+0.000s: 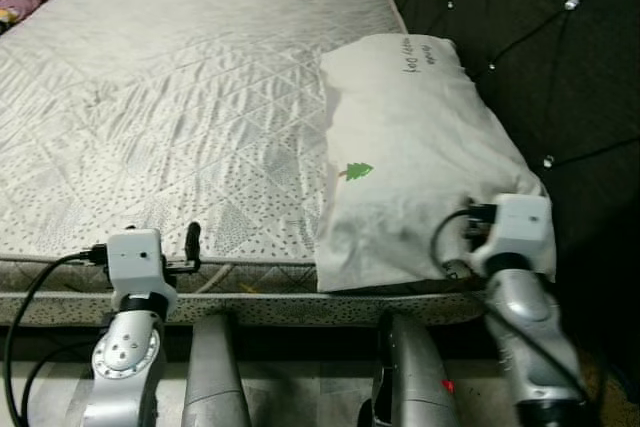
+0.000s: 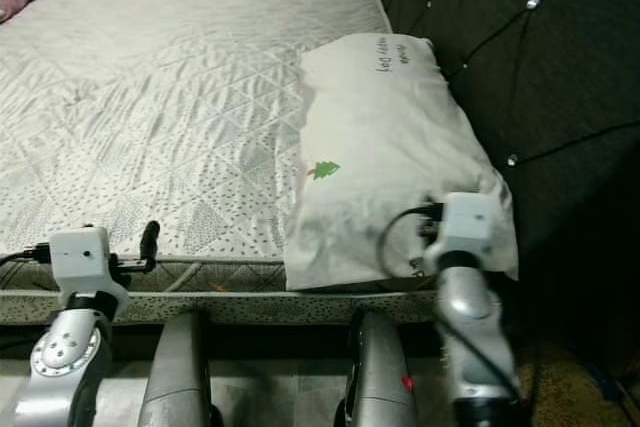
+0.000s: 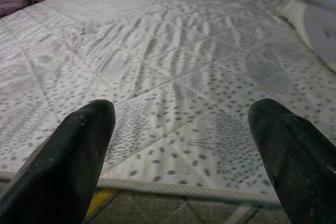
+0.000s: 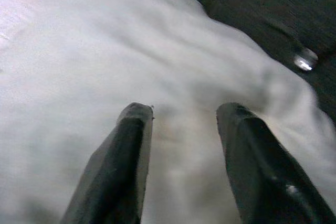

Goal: Clean up the room

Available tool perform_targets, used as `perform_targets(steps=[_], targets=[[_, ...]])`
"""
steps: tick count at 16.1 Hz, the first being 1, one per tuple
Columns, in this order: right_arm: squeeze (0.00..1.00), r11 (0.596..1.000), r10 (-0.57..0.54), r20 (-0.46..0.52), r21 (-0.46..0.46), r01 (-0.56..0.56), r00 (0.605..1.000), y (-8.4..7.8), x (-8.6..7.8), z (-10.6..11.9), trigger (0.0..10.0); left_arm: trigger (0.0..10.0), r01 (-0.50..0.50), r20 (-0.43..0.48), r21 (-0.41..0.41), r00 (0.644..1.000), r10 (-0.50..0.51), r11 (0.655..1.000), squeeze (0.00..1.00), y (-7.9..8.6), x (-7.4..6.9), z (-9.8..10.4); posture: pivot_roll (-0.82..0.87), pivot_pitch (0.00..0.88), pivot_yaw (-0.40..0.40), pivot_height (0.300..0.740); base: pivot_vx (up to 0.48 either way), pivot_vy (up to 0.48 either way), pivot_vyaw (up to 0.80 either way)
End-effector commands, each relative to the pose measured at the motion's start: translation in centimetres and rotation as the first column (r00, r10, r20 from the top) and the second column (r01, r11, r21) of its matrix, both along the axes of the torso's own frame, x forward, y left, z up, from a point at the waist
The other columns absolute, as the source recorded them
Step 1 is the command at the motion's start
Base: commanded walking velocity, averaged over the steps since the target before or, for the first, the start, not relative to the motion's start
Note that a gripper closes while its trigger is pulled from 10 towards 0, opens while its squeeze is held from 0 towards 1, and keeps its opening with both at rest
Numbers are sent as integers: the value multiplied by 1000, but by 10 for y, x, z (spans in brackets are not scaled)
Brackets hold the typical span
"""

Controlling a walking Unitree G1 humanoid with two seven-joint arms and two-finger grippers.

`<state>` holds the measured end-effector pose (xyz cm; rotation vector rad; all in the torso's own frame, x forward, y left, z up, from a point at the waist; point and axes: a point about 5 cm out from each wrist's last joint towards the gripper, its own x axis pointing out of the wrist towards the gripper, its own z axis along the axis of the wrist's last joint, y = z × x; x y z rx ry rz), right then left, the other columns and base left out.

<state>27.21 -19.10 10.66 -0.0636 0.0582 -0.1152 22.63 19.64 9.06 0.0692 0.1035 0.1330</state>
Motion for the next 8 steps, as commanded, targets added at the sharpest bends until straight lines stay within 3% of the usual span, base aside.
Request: perform_targets(steps=[1, 4, 7, 8], targets=[[1000, 999, 42, 37, 29, -43, 998, 13, 0, 7, 10000, 10000, 0, 21, -17, 1000, 1, 1000, 0, -3, 2, 3, 42, 0, -22, 533, 0, 0, 0], [1000, 994, 96, 21, 51, -97, 995, 33, -2, -5, 10000, 10000, -3, 19, -42, 1000, 4, 999, 0, -12, 4, 1, 47, 0, -18, 533, 0, 0, 0], [1000, 985, 147, 55, 86, -151, 988, 38, -1, 0, 10000, 10000, -1, 23, -50, 1000, 2, 999, 0, -11, 3, 2, 54, 0, -19, 533, 0, 0, 0], [67, 978, 180, 72, 97, -186, 981, 39, -1, 4, 10000, 10000, 0, 24, -52, 1000, 1, 999, 0, -10, 3, 2, 54, 0, -20, 543, 0, 0, 0]])
